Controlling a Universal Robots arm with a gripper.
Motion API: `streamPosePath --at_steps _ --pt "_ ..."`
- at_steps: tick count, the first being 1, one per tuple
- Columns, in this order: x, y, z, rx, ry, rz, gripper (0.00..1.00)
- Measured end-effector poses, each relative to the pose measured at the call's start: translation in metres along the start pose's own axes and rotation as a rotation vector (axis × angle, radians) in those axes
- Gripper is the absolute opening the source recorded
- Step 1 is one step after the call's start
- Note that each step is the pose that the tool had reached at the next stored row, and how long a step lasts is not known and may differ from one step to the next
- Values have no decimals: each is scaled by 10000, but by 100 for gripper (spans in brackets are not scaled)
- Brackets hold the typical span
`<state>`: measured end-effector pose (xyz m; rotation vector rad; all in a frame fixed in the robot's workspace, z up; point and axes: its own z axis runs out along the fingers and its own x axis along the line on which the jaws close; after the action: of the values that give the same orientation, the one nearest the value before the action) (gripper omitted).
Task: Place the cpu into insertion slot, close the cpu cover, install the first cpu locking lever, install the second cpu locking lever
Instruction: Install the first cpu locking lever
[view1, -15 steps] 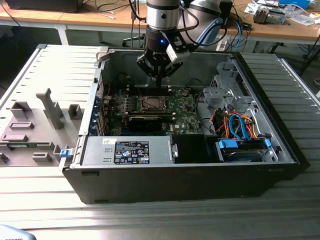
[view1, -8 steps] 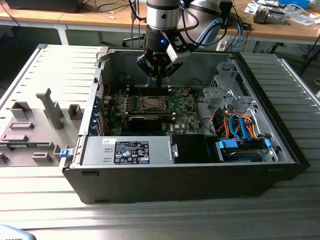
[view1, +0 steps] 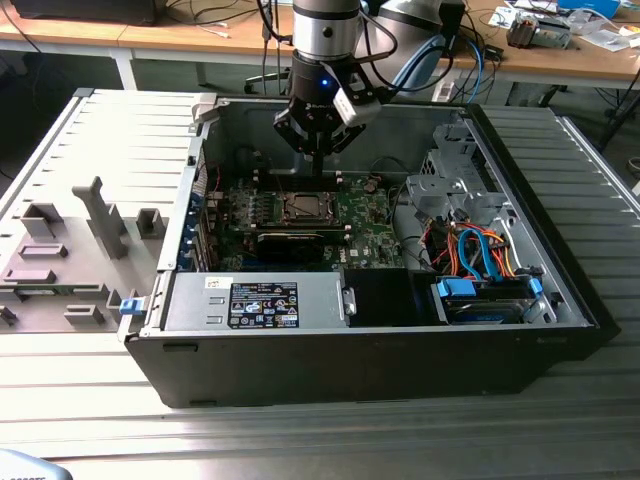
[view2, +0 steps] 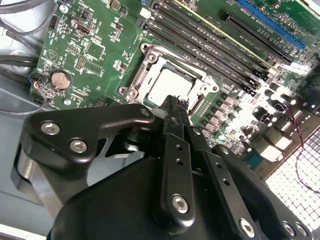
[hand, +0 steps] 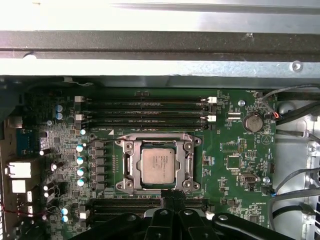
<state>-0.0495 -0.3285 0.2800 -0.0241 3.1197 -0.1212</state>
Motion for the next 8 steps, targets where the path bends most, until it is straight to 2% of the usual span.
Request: streamPosePath --at_steps 8 --pt "0 0 0 -2 -7 -86 11"
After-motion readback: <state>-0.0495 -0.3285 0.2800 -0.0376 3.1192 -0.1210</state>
